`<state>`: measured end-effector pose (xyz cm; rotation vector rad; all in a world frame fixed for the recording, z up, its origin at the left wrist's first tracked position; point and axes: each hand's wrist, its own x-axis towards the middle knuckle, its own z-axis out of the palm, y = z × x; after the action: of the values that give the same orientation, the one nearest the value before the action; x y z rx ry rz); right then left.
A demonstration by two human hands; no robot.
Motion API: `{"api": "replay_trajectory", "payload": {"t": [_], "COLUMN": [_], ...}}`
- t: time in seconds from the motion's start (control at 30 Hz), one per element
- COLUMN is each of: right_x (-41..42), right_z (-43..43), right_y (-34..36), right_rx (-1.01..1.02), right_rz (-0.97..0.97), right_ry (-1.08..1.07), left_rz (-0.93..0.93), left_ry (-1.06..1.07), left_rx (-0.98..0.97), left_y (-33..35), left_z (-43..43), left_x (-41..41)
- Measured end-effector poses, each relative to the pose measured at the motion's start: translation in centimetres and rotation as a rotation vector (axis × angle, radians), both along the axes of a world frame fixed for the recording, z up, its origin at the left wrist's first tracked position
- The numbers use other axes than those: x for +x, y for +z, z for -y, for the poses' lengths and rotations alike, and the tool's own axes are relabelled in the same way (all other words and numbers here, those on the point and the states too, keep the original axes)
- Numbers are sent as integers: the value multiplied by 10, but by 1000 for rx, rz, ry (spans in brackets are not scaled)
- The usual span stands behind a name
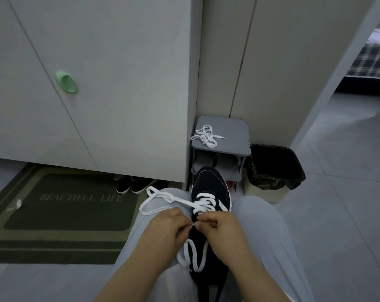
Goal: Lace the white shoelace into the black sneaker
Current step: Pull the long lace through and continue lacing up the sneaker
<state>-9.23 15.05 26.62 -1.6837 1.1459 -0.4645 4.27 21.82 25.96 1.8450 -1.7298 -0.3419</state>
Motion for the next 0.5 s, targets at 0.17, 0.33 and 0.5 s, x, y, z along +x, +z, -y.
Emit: {"api": "replay_trajectory", "payload": {"t": [0.17,0.33,0.5], "right_x": [-1,-3,-15], "right_z": [-3,-12,-1], "right_y": [6,9,12], "right_rx": [-273,-516,-453], "right_rz": [-111,-278,-113], "right_ry": [68,108,4], "left_rz": [96,192,48], "left_ry": [47,54,120], "left_rx": [-27,-37,-60], "left_y": [1,3,11], "left_z": [5,7,2], "left_x": [-2,-3,-3]}}
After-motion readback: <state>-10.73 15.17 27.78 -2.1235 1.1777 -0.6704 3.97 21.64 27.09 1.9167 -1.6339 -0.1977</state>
